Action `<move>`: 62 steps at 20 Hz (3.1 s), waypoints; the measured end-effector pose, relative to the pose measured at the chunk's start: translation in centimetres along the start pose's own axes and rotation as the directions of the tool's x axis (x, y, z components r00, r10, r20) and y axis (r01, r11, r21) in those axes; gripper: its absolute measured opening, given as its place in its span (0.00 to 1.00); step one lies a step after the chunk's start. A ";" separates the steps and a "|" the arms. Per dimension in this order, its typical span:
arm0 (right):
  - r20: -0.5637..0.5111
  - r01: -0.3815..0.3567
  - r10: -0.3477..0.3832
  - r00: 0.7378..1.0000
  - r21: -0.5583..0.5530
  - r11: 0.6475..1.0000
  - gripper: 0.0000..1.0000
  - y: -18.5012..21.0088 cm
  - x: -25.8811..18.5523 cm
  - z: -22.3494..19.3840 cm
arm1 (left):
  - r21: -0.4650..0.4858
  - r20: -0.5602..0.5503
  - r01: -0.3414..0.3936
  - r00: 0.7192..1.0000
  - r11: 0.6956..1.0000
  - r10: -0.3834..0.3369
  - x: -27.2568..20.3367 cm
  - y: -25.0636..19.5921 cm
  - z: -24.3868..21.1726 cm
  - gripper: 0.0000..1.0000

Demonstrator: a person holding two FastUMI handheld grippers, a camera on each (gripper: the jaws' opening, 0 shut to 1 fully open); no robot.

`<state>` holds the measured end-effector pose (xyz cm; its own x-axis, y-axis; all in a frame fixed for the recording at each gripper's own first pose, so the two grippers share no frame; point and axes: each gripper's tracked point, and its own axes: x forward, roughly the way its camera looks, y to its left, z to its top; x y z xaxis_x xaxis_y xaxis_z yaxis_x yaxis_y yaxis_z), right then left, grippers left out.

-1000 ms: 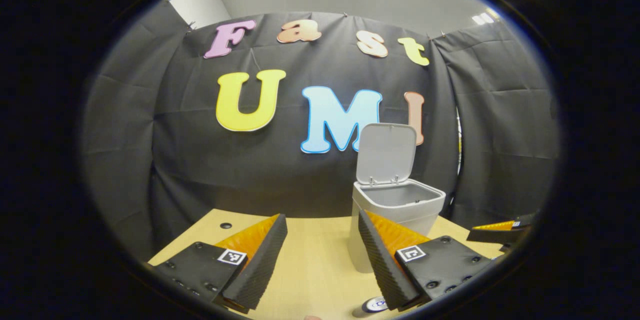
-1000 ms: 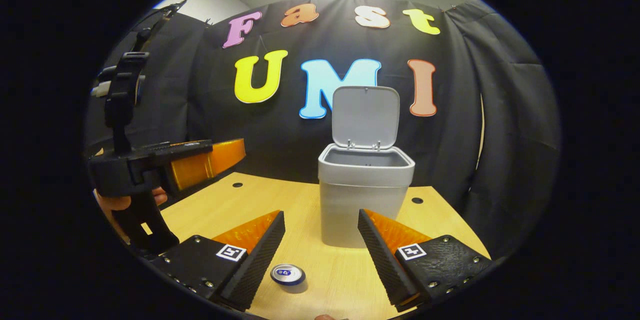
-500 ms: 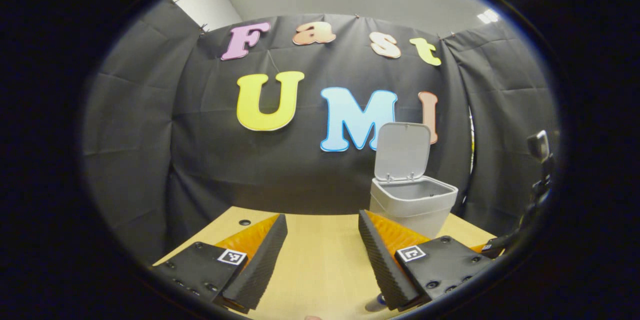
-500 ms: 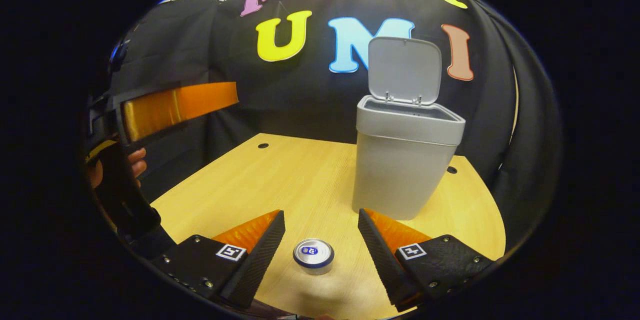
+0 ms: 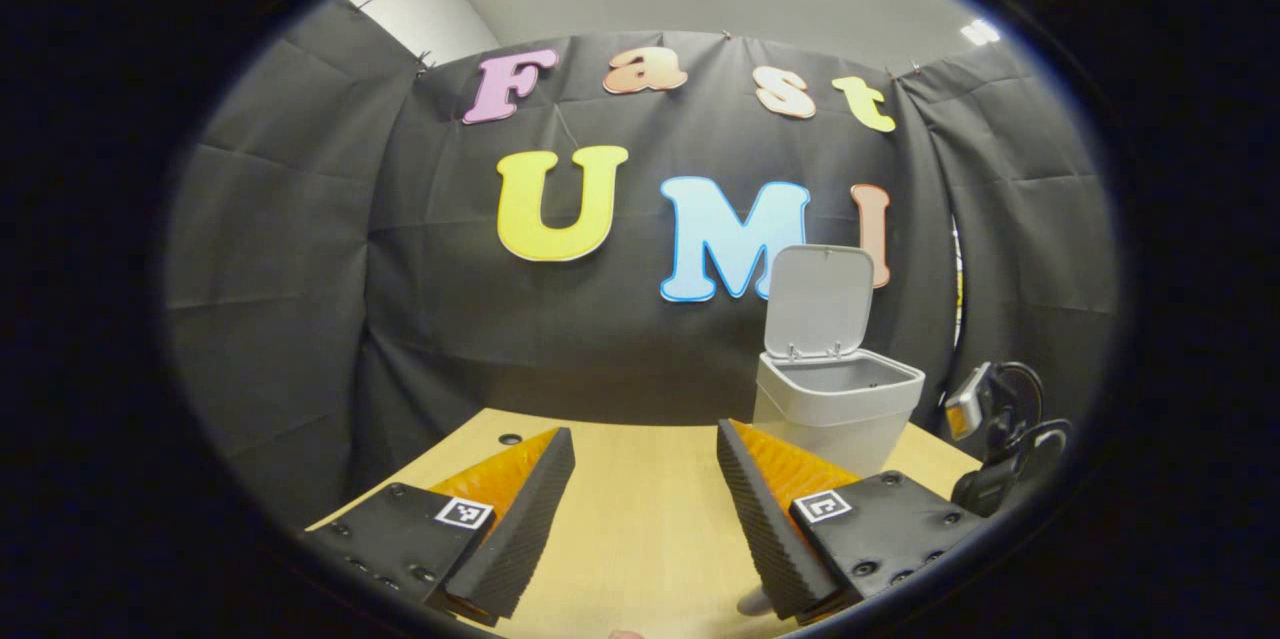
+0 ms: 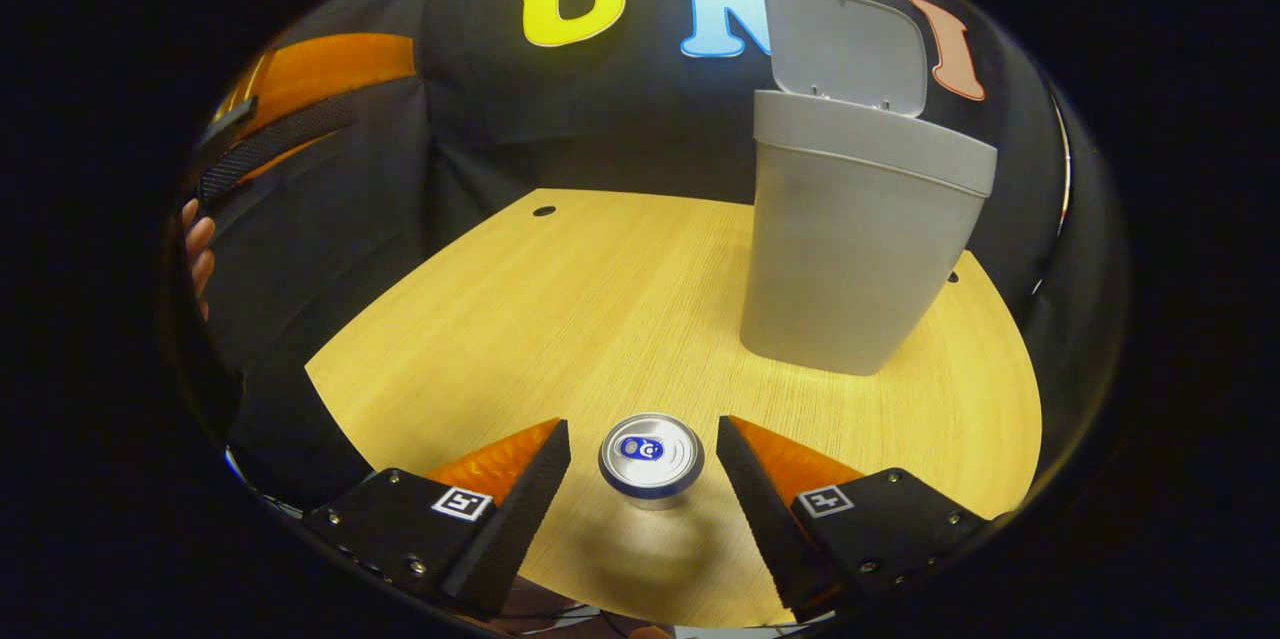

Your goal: Press the lid of the desktop garbage bin to open it, pick up the crumpled paper on the desktop and throw it into the bin, then pick up the pop can on the desktop and drop it into the bin, and finally close the garbage bin lid.

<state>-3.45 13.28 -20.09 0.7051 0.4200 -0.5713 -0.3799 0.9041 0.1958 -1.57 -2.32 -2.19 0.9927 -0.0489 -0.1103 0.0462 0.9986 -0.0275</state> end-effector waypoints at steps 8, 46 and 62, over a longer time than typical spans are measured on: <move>-0.074 0.003 -0.003 0.997 -0.006 1.000 0.95 0.0 1.7 -1.9 | 0.002 -0.001 -0.016 1.000 1.000 0.016 -0.9 0.3 0.0 0.96; 0.194 0.083 -0.081 0.978 -0.007 0.996 0.83 -5.5 -5.6 7.5 | -0.025 -0.036 0.007 0.999 1.000 -0.008 2.5 -1.7 -1.3 0.96; 0.570 0.193 -0.152 0.808 -0.012 0.981 0.83 -8.7 -10.2 20.1 | -0.017 -0.027 0.016 0.999 1.000 -0.017 4.5 -2.4 -0.7 0.96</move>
<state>4.74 2.72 0.06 0.9683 0.2472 -0.0368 -0.2441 0.9670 0.0725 2.67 -4.92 -3.35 0.9884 -0.0664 -0.1369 0.0605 0.9971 -0.0466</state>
